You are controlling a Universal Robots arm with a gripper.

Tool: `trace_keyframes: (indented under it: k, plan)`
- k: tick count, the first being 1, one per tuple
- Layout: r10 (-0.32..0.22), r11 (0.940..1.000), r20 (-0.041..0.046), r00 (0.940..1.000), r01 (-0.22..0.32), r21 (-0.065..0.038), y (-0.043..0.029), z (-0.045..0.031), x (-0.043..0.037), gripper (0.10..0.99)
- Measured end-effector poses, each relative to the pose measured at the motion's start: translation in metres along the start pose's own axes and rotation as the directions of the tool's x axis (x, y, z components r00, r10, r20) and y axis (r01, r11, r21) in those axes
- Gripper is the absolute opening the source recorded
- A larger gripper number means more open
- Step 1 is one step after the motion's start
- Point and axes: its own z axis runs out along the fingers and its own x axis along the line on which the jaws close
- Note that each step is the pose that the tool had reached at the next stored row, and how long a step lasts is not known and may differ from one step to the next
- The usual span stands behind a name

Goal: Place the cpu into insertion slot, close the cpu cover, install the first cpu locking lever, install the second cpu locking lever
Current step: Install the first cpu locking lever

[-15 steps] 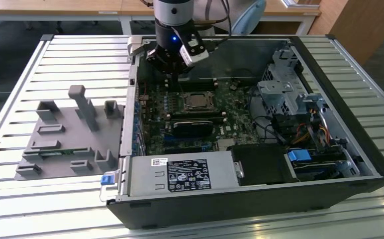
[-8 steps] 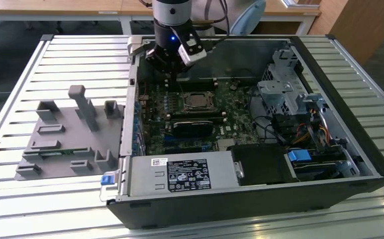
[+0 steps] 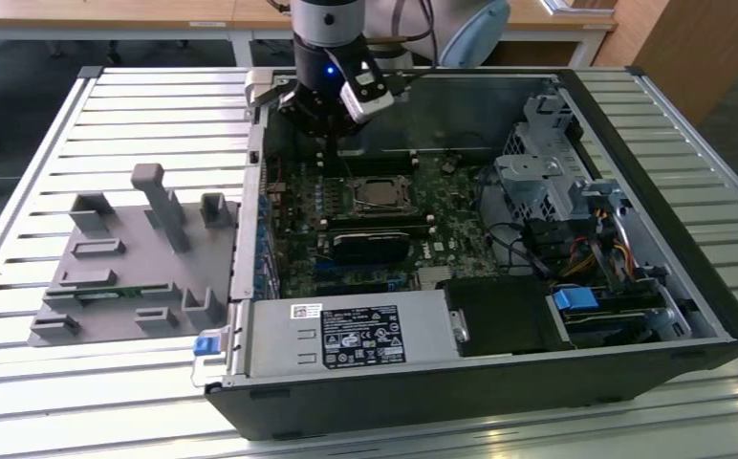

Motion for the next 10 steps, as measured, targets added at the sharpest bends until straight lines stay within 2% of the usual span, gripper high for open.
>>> trace_keyframes:
  k: [5, 10]
  plan:
    - [-0.005, 1.0000, -0.0002, 1.0000, 0.005, 0.000, 0.0014, 0.0001, -0.0030, 0.106]
    - [-0.005, 1.0000, -0.0002, 1.0000, 0.005, 0.000, 0.0020, 0.0007, -0.0142, 0.106]
